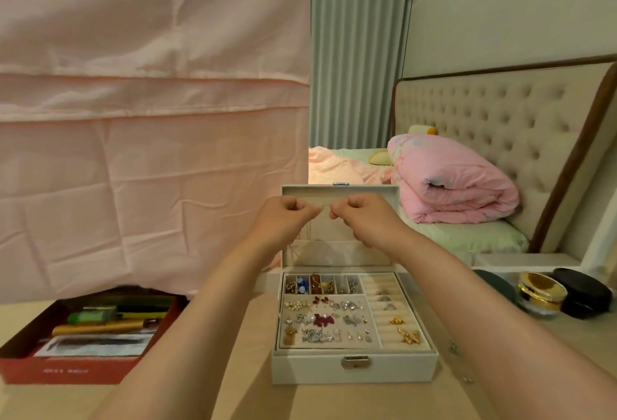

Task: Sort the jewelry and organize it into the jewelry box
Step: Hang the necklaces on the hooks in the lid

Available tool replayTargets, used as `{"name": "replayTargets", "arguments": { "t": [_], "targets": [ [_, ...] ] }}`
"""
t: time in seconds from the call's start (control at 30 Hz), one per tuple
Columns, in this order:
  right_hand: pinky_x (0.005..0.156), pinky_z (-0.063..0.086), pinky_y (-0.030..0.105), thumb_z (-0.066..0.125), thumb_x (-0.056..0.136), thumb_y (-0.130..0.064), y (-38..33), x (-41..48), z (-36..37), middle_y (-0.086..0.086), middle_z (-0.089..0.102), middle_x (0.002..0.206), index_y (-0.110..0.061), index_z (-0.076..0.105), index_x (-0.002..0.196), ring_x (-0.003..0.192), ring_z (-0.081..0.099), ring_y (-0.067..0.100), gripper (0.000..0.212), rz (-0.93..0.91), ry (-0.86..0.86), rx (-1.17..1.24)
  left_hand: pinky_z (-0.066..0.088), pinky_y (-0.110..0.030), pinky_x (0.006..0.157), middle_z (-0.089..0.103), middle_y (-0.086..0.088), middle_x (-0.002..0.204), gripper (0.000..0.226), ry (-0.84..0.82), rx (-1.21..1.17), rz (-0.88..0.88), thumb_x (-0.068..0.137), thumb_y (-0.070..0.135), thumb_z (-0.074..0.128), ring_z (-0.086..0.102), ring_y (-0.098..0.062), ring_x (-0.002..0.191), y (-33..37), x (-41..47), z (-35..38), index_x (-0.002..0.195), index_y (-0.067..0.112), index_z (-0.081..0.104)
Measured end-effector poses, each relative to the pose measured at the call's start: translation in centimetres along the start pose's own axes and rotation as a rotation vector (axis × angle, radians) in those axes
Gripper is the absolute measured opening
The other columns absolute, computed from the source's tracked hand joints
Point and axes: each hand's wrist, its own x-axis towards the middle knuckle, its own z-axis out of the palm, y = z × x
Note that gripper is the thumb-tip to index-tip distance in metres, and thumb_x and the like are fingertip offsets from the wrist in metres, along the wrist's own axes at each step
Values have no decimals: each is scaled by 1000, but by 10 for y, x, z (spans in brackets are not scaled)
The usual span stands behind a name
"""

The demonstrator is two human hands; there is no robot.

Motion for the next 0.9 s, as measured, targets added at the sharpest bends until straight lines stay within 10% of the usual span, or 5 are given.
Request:
{"name": "replayTargets", "arguments": {
  "t": [0.47, 0.9],
  "targets": [
    [63, 50, 25, 77, 83, -30, 32, 60, 49, -8, 69, 57, -19, 72, 59, 61, 66, 9, 27, 115, 513, 103, 38, -27, 55, 61, 2, 60, 31, 305, 355, -34, 88, 34, 62, 60, -17, 67, -28, 50, 29, 64, 15, 68],
    [48, 47, 26, 75, 88, -30, 58, 36, 41, 4, 68, 55, -11, 72, 63, 41, 54, 14, 31, 186, 151, -22, 58, -36, 56, 68, -4, 56, 27, 81, 275, -170, 88, 27, 64, 59, -16, 42, -36, 34, 22, 72, 7, 70]
  ]
}}
